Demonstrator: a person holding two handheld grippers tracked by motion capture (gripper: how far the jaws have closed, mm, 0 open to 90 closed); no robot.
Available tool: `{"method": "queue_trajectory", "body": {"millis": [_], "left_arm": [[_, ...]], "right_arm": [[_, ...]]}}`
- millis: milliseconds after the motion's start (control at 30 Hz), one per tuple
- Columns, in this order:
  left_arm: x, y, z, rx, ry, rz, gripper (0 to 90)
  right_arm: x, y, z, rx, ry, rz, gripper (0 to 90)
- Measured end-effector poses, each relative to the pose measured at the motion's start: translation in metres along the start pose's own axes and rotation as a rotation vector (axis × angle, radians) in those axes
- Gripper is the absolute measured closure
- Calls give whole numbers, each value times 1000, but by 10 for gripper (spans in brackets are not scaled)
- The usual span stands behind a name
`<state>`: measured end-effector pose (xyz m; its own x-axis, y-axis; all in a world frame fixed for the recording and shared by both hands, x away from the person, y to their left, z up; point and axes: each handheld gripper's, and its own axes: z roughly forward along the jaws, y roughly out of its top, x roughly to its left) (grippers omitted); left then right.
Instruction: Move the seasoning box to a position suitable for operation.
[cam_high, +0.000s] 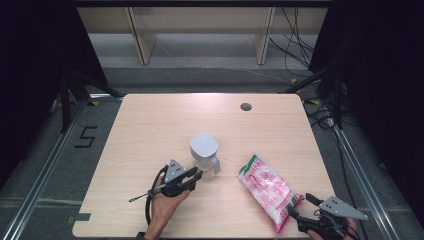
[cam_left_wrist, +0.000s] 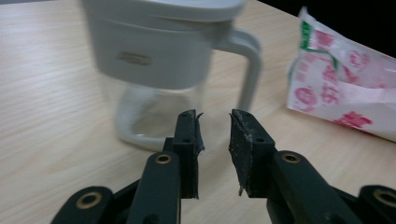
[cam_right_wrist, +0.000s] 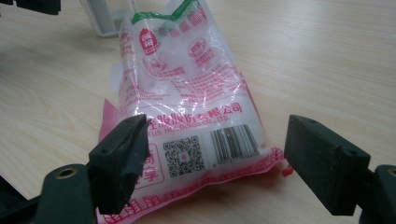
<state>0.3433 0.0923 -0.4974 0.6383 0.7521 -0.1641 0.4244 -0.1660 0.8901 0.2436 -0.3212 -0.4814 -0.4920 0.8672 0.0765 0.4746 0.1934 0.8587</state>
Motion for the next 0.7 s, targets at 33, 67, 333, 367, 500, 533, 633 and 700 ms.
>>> {"method": "queue_trajectory", "body": {"millis": [33, 67, 333, 367, 500, 533, 633, 700], "left_arm": [[-3, 0, 4, 4, -13, -4, 707], [-6, 0, 7, 12, -15, 11, 704], [-17, 2, 33, -4, 1, -23, 634], [-17, 2, 33, -4, 1, -23, 622], [-19, 6, 42, 14, 17, -9, 590], [-20, 7, 44, 15, 26, -11, 582], [-23, 10, 51, 12, 33, -12, 589], [-24, 11, 55, 14, 33, -7, 608]], "right_arm": [[0, 0, 1, 0, 0, -4, 229], [-1, 0, 0, -1, 1, -16, 229], [0, -1, 0, 18, 6, 22, 229], [1, 0, 0, 21, 13, 24, 229], [0, -1, 1, 12, 15, 16, 229], [0, -1, 1, 12, 15, 17, 229], [0, -1, 1, 9, 16, 12, 229], [-1, -1, 2, 7, 9, -7, 229]]}}
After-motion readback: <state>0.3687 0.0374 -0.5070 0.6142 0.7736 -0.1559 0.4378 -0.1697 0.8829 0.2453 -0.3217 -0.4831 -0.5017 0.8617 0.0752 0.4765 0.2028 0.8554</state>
